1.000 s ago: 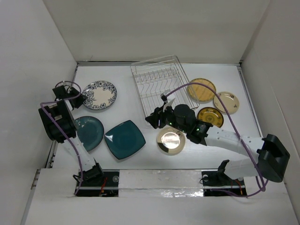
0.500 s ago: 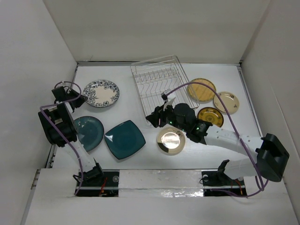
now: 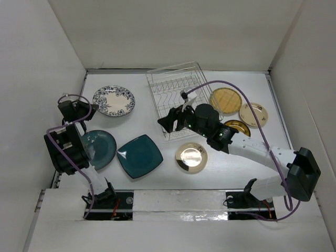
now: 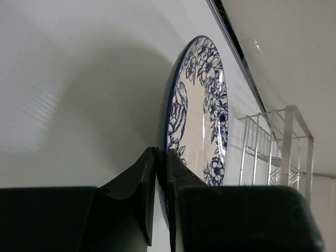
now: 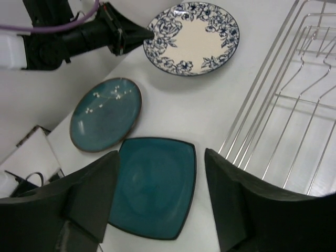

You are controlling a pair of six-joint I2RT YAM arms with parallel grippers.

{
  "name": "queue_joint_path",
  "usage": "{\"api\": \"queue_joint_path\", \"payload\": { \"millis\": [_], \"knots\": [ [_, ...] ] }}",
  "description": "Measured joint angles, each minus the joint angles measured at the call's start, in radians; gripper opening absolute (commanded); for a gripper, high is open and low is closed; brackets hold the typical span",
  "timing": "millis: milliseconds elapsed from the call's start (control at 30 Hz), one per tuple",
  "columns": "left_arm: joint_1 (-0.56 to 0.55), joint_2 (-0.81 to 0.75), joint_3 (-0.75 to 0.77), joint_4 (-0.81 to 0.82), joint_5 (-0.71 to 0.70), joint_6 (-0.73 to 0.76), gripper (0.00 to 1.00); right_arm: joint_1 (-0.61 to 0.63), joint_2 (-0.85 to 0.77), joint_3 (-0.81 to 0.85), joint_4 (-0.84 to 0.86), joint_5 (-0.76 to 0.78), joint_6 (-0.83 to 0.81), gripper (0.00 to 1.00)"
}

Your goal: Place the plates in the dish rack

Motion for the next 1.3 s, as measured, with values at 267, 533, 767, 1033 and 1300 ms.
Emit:
{"api": "queue_joint_path", "payload": {
  "millis": [267,533,767,1033,1300],
  "knots": [
    [-0.005,-0.185,-0.042,0.008,-0.004,-0.082,0.00,-0.077,0.178,0.211,-0.008,-0.080,0.050,0.94],
    [-0.016,-0.426,-0.089,0.057,0.030,-0.150,0.00,-0.182,0.433,0.518,-0.073,-0.171,0.104,0.99],
    [-0.039,-0.530,-0.187,0.053,0.103,-0.175,0.00,-0.220,0.610,0.748,-0.116,-0.254,0.156,0.99],
    [-0.040,-0.653,-0.319,0.061,0.199,-0.215,0.00,-0.219,0.681,0.764,-0.138,-0.310,0.204,0.99],
    [-0.061,-0.723,-0.334,0.137,0.274,-0.266,0.00,-0.218,0.680,0.723,-0.087,-0.394,0.224,0.57]
  ]
}}
